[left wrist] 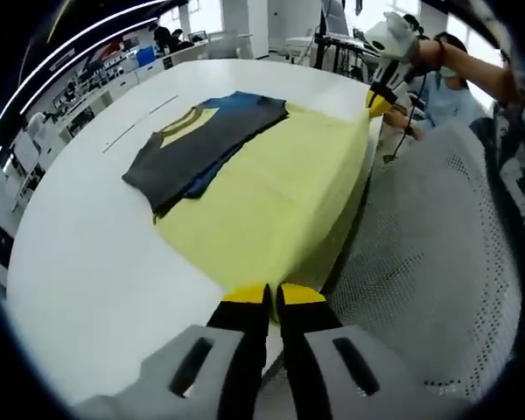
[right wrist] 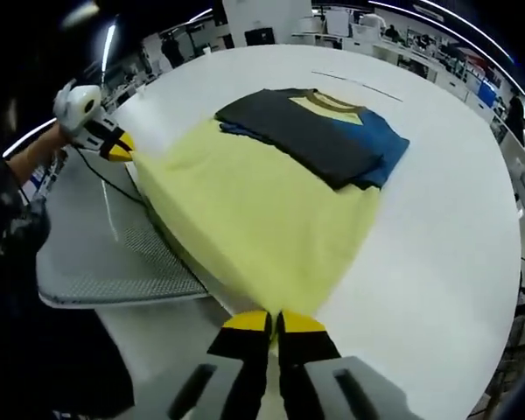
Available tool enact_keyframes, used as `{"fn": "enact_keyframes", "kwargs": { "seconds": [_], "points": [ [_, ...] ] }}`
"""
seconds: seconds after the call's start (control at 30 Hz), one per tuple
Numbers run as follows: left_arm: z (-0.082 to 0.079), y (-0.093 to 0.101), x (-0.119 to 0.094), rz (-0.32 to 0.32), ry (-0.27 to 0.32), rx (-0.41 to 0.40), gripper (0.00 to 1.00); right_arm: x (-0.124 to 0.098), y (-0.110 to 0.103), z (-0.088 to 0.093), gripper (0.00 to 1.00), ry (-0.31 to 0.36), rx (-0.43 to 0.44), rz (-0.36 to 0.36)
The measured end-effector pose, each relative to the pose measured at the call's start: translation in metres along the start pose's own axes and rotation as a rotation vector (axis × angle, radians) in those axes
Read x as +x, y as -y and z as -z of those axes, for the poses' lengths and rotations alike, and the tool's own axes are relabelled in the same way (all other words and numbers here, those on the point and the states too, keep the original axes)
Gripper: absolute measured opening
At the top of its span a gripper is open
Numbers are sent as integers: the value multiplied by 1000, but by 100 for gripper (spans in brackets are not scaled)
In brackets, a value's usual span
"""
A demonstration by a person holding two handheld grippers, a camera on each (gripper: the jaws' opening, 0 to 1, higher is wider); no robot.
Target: Fold the garment on the visible template until the final outline fits inside the template.
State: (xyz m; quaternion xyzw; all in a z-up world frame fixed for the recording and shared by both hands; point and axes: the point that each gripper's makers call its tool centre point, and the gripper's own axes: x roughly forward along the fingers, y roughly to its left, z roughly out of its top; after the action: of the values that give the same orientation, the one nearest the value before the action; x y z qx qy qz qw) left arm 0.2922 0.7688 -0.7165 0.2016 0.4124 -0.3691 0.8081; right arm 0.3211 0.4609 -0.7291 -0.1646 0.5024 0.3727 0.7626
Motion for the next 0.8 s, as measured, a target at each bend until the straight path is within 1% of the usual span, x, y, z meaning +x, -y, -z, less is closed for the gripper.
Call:
{"fn": "enact_keyframes", "kwargs": {
  "seconds": [0.27, 0.53, 0.6, 0.63, 0.73, 0.8],
  "points": [
    [-22, -20, -7, -53, 49, -7, 1, -6, 14, -20, 0, 41, 1, 31],
    [-41, -39, -12, -119, 94, -25, 0, -16, 30, -52, 0, 110, 0, 63],
    [-46, -46, -14, -143, 115, -36, 0, -18, 33, -58, 0, 124, 0, 69],
    [-53, -53, -16, -176, 144, -36, 0, -19, 35, -63, 0, 132, -2, 73],
    [-64, -64, -19, -221, 175, -33, 0, -21, 40, -73, 0, 150, -8, 90],
    [-71, -69, -20, -253, 190, -13, 0, -23, 46, -82, 0, 176, -5, 119]
  ]
}}
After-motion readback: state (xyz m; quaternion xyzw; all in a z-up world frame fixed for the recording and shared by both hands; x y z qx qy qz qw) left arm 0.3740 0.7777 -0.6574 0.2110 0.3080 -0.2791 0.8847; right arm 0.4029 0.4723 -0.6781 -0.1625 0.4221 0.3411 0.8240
